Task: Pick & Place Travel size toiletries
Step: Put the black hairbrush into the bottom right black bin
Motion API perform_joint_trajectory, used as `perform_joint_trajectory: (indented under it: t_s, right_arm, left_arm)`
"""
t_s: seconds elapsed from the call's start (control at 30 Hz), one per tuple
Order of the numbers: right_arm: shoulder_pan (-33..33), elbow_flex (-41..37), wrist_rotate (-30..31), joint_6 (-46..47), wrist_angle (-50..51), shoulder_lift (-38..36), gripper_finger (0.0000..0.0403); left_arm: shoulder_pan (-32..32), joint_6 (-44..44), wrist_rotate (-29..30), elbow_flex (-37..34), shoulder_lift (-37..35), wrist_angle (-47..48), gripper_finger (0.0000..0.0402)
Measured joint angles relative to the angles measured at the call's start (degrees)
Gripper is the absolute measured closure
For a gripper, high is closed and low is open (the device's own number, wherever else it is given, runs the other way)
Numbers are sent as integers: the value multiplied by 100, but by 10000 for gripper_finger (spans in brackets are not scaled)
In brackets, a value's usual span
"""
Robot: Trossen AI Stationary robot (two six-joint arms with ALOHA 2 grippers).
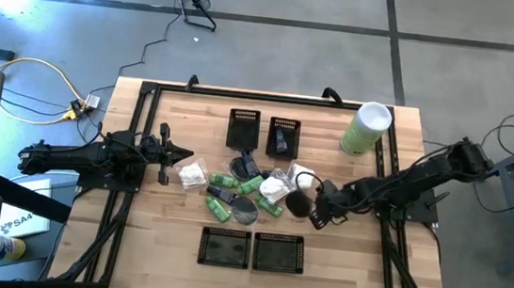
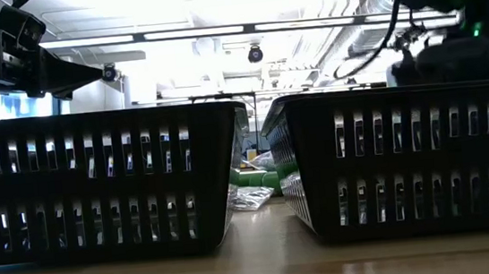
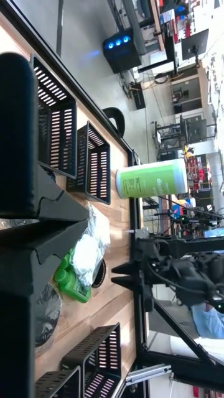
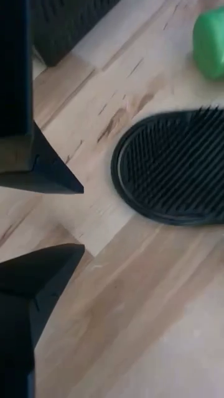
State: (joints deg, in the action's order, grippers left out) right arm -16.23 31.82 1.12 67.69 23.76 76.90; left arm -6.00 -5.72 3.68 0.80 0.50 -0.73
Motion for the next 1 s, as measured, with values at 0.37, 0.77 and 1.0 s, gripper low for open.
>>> perform_joint_trajectory:
  t_s: [0.37, 0.77, 1.0]
  right_arm:
    - [918, -508, -1037, -1508, -441, -851, 323]
    - [2426, -1074, -2042, -2090, -924, -1709, 327]
    - [2488, -1074, -1509, -1379, -1316, -1648, 306]
  left_arm:
    - [0, -7, 0, 0, 0, 0, 402]
    - [0, -7, 3, 0, 0, 0, 402]
    - [0, -7, 1, 0, 0, 0, 402]
